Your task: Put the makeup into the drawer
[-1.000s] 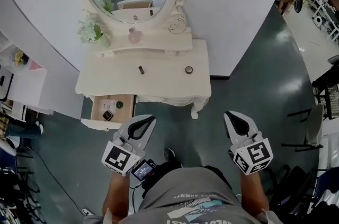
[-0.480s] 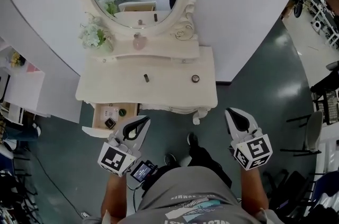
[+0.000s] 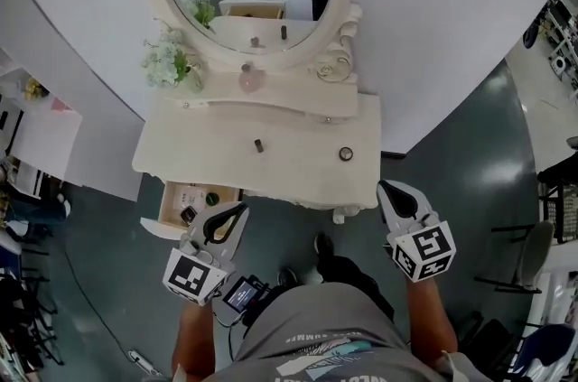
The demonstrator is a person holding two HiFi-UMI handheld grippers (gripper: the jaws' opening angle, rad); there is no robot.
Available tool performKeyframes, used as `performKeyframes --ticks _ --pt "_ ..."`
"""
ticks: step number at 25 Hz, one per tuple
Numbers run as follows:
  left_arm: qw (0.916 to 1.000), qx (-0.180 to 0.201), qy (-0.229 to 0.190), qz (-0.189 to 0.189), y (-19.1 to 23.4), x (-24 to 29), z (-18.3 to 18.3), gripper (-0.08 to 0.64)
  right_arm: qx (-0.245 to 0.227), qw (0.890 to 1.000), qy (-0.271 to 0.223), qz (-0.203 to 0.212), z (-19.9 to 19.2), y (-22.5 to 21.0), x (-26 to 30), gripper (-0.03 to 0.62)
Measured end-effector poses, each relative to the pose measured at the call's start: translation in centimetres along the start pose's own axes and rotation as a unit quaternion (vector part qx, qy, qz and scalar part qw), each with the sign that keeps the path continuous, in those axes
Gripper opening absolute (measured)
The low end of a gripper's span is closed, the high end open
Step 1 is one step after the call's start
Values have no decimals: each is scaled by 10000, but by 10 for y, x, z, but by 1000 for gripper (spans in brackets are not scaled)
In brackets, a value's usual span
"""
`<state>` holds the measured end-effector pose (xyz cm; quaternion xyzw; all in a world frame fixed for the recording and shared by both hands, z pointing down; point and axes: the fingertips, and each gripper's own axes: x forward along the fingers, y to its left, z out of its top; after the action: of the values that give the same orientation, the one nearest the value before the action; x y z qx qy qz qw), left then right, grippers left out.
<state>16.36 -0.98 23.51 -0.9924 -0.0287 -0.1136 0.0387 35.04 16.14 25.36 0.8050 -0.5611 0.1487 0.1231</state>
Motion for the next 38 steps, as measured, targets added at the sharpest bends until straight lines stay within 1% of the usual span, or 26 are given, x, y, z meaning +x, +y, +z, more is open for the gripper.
performKeyframes --ticks 4,13,18,23,25,28,33,38 --pt "9997 -170 110 166 18 19 -9 3 -78 9996 201 181 -8 -16 43 2" --pt "9970 -429 516 395 48 53 -40 3 22 9972 555 505 -40 -49 126 3" --pt "9951 -506 723 441 49 73 -59 3 65 9955 744 583 -72 -66 159 10" --pt "9911 -764 993 455 46 86 -84 3 129 9933 951 639 -105 -80 186 17" --pt "9901 -826 1037 463 46 89 -90 3 148 9922 1040 666 -116 -84 196 20" --pt "9891 -817 1100 541 49 96 -97 3 165 9905 1164 713 -134 -90 211 27" --pt "9835 -972 1412 576 47 99 -120 3 198 9862 1415 840 -165 -92 235 45" --pt "9816 -1143 1429 554 44 105 -132 3 216 9807 1713 919 -197 -93 254 74"
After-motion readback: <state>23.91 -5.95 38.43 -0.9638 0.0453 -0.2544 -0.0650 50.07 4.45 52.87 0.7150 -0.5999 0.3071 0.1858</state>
